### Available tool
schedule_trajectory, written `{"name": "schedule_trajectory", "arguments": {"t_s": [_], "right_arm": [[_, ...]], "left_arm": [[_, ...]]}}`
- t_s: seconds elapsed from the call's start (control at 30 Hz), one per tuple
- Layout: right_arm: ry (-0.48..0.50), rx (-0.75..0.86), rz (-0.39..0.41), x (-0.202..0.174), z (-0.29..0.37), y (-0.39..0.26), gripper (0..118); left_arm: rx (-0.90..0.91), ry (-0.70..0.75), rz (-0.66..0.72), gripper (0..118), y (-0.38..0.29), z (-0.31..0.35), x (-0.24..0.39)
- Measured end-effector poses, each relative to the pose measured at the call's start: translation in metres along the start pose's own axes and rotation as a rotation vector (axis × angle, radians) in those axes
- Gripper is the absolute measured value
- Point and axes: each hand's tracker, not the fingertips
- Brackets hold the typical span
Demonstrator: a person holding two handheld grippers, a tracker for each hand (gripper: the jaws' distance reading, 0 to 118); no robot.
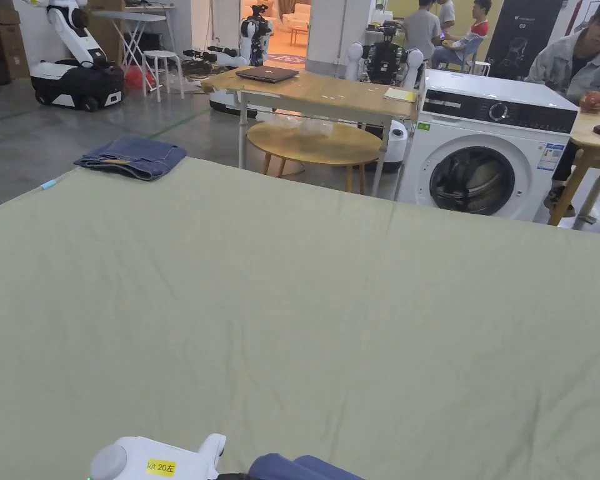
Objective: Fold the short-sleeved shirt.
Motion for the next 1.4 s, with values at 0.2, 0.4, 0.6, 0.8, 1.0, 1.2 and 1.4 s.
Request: {"name": "schedule_trajectory", "arguments": {"t_s": [0.2, 0.4, 0.6, 0.8, 1.0, 1.2, 1.4], "right_arm": [[0.001, 0.006, 0.015, -0.003, 0.001, 0.001, 0], [-0.011, 0.035, 0.033, -0.005, 0.009, 0.015, 0], [-0.037, 0.13, 0.036, 0.006, 0.011, 0.055, 0], [-0.066, 0.195, 0.021, 0.015, 0.007, 0.09, 0], [-0.076, 0.214, 0.011, 0.015, 0.0, 0.106, 0], [-0.082, 0.193, 0.009, 0.011, -0.007, 0.103, 0], [-0.091, 0.155, 0.012, 0.006, -0.013, 0.098, 0]], "left_arm": [[0.058, 0.091, 0.009, 30, -0.014, 0.002, 0.005], [0.077, 0.095, -0.005, 27, -0.013, 0.011, 0.01], [0.102, 0.119, -0.033, 27, -0.006, 0.056, 0.033], [0.18, 0.255, -0.09, 27, 0.011, 0.165, 0.057], [0.239, 0.418, -0.075, 27, 0.036, 0.296, 0.069], [0.268, 0.616, -0.001, 27, 0.066, 0.402, 0.055], [0.23, 0.833, 0.101, 27, 0.073, 0.425, 0.053]]}}
